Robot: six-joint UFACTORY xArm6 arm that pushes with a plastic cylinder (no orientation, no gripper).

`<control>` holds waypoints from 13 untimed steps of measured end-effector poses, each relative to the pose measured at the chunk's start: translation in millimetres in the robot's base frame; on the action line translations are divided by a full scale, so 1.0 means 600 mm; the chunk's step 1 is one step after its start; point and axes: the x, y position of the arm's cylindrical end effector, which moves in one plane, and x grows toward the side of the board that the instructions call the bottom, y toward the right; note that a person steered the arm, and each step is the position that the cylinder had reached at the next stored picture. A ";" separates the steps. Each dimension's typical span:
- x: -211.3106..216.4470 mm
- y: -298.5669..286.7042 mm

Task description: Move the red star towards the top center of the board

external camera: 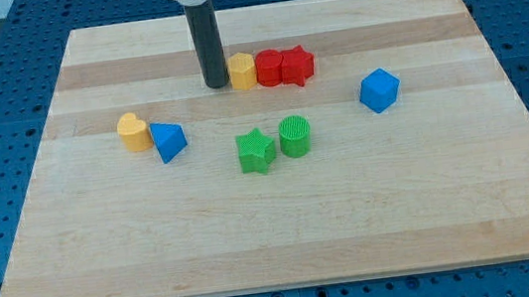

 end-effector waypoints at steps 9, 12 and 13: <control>0.144 0.318; 0.123 0.364; 0.124 0.406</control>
